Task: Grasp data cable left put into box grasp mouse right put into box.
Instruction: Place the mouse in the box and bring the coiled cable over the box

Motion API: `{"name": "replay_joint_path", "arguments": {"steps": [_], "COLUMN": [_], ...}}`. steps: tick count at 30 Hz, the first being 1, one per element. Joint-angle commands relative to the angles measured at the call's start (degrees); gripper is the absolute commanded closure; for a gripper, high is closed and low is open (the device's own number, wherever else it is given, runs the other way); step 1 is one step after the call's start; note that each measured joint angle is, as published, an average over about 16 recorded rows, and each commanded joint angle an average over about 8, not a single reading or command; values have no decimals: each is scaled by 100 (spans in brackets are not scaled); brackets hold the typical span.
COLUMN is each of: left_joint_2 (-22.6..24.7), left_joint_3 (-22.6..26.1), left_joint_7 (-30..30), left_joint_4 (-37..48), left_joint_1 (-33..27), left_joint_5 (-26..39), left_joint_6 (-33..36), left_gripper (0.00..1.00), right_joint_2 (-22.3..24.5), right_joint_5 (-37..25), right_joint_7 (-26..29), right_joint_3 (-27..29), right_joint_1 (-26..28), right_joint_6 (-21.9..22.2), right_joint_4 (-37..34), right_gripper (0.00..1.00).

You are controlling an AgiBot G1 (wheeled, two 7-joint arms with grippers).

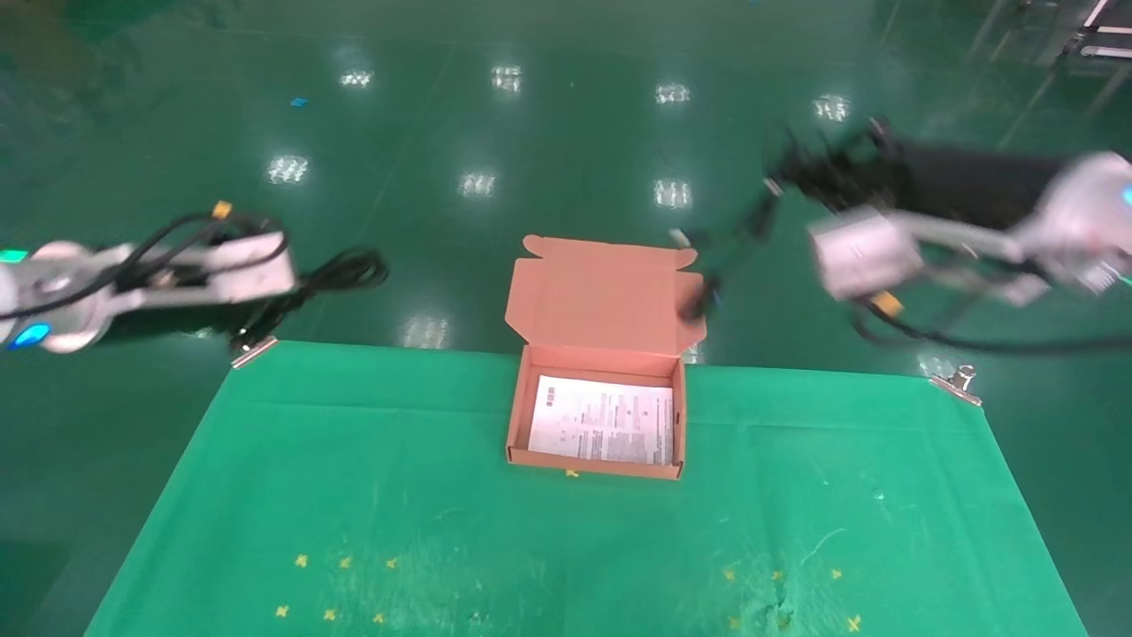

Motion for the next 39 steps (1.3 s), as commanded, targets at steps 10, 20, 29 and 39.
{"name": "replay_joint_path", "arguments": {"steps": [10,20,29,39], "left_joint_2": [767,911,538,61], "left_joint_3": [30,43,40,41], "left_joint_7": [-34,74,104,-338], "left_joint_4": [817,1044,529,-241], "left_joint_1": [-605,-751,-465,-172], "left_joint_5": [394,389,274,418], "left_joint_6": [-494,-509,-281,74], "left_gripper": [100,100,100,100], "right_joint_2": [-1135,-1527,-1698,-1810], "right_joint_5": [247,503,478,466], "right_joint_7": [-819,-1350,-1408,-1347], "right_joint_3": [-66,-126,-194,-304], "right_joint_1": [586,744,606,277], "right_joint_6": [448,379,452,381], "right_joint_4": [-1354,-1895,-2218,-2525], "right_gripper": [100,100,100,100]}}
